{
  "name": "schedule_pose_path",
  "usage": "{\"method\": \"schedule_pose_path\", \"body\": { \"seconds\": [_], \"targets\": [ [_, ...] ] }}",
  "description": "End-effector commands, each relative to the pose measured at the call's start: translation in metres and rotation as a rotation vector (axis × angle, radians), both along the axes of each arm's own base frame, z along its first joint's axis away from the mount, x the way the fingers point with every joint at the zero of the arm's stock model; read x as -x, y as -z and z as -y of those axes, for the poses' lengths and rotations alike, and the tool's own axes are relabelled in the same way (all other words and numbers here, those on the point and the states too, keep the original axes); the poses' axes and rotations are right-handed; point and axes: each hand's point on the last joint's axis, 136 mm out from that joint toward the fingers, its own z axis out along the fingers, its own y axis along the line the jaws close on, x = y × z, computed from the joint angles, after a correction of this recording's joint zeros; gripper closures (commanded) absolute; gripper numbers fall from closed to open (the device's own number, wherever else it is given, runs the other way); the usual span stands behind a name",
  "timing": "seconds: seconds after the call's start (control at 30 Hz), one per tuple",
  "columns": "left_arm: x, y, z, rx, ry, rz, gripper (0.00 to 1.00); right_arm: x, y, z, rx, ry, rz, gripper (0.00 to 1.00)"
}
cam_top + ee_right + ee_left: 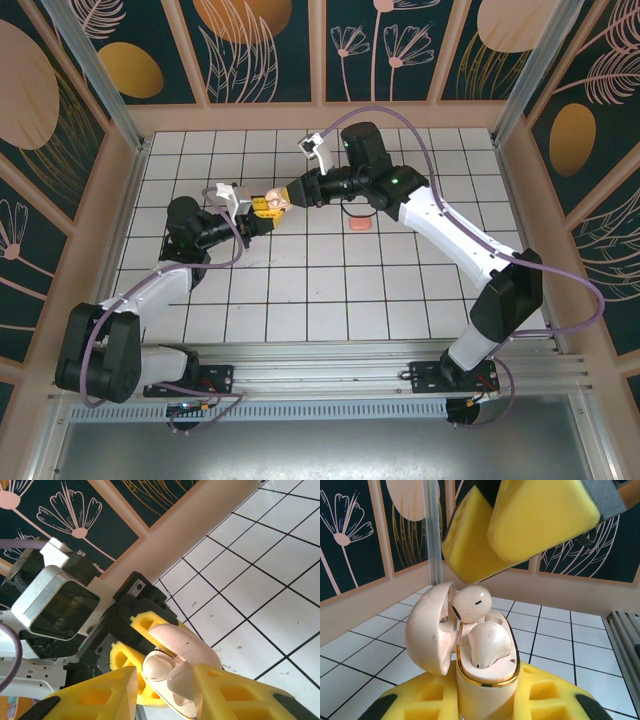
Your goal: Insert the wireless bluetooth earbuds into the charging case
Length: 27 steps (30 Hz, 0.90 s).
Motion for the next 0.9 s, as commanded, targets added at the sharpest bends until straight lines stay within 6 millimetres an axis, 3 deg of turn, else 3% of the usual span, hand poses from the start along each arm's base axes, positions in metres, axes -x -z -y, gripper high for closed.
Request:
{"method": "schedule_pose_path", "body": {
  "seconds": [0.0,0.6,0.87],
  "targets": [
    [0.006,-0.017,0.004,0.003,0.035,0.07,0.87,-0.001,-0.003,-0.003,-0.01,-0.02,0.019,0.66],
    [0.007,-0.017,0.004,-0.003,0.043,0.069,0.88,0.014,0.015,-0.007,0.045,-0.111,-0.037,0.73],
    [0.009,-0.016,0.006,-0.003,0.057,0.066,0.88,0.014,-0.026,0.004,-0.021,-0.071,0.062,0.62]
  ]
}}
